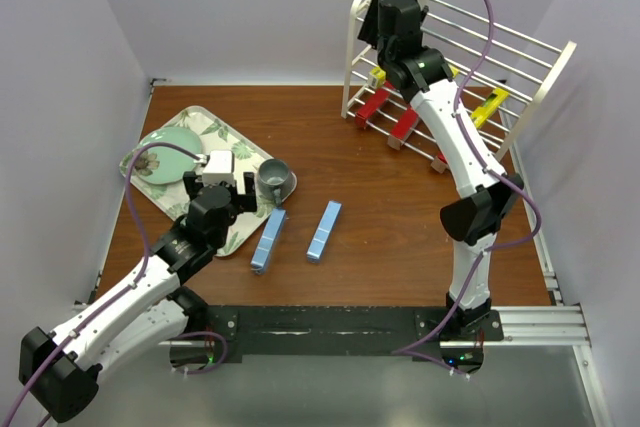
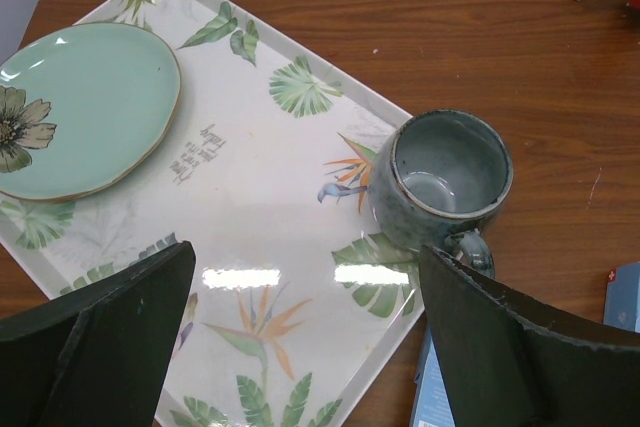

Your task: Place and organize the toothpastes onto the shelf

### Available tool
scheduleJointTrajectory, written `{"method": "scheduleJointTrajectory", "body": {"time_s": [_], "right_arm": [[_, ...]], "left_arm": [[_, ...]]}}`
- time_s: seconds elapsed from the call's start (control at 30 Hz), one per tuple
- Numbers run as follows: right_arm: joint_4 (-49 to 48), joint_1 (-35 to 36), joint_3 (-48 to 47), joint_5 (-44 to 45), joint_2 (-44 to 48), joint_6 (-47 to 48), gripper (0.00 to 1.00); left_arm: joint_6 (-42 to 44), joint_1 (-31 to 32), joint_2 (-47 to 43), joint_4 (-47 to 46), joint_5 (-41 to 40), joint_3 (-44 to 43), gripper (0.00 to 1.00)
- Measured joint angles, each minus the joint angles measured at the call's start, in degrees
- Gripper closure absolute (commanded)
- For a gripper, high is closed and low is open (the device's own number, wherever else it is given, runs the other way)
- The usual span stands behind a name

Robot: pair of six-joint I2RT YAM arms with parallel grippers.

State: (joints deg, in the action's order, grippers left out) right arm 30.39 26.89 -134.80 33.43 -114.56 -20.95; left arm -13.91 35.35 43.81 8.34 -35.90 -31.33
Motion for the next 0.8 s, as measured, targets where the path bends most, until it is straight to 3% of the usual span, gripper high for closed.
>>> {"method": "scheduleJointTrajectory", "body": {"time_s": [0.5, 0.63, 0.8], "right_arm": [[-1.0, -0.8, 0.0, -4.8, 0.0, -0.9, 0.36], [-1.8, -1.2, 0.7, -6.3, 0.4, -0.7, 0.32], [-2.8, -1.4, 9.0, -9.6, 6.2, 0.1, 0.23]], "left_arm": [[0.0, 0.0, -0.3, 0.1, 0.1, 0.0, 0.01], [0.0, 0.0, -0.3, 0.1, 0.3, 0.0, 0.01], [0.0, 0.0, -0.3, 0.1, 1.4, 0.0, 0.01]]}}
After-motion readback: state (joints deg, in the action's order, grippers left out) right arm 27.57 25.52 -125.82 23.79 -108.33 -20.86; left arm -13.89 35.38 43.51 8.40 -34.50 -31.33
